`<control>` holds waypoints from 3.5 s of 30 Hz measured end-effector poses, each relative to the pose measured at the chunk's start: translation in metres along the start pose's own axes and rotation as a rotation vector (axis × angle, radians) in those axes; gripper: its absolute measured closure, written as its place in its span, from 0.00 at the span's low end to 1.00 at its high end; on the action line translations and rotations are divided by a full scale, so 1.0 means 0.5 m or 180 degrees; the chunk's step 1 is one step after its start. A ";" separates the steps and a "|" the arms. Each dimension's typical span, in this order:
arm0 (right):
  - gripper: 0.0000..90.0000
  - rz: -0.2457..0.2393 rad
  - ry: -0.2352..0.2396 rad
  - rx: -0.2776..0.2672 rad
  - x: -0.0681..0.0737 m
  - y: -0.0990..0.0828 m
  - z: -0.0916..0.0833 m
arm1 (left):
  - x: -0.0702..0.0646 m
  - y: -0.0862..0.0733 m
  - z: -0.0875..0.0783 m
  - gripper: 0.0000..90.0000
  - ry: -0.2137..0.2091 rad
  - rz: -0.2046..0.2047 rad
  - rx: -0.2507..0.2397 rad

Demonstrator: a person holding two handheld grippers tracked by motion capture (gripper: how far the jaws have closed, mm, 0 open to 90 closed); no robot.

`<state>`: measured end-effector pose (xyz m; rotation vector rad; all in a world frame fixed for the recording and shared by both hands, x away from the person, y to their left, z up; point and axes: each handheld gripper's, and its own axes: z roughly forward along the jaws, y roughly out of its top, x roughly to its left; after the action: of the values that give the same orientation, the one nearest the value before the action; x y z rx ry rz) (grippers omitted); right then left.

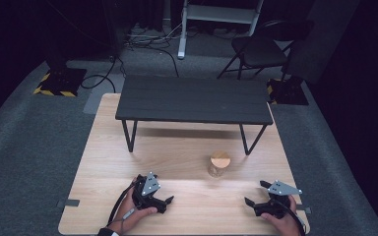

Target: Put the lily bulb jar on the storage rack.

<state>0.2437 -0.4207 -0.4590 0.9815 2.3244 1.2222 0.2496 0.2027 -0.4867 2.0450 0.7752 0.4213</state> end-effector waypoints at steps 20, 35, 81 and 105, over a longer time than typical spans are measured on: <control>0.01 -0.0559 0.0312 0.0112 0.017 0.223 0.112 | 0.000 0.000 0.000 0.01 0.0003 -0.0003 -0.0002; 0.01 -0.0526 0.0241 0.0231 0.021 0.272 0.178 | 0.001 0.000 0.001 0.01 0.0002 -0.0003 -0.0003; 0.28 -0.0457 0.0322 0.0045 0.042 0.480 0.110 | 0.001 0.001 0.002 0.01 0.0019 -0.0017 -0.0003; 0.28 -0.0385 0.0485 -0.0098 0.028 0.664 0.095 | 0.001 0.001 0.002 0.01 0.0021 -0.0021 -0.0008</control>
<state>0.4001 -0.2526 -0.2144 0.7492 2.4327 1.3211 0.2508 0.2022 -0.4870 2.0393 0.7848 0.4251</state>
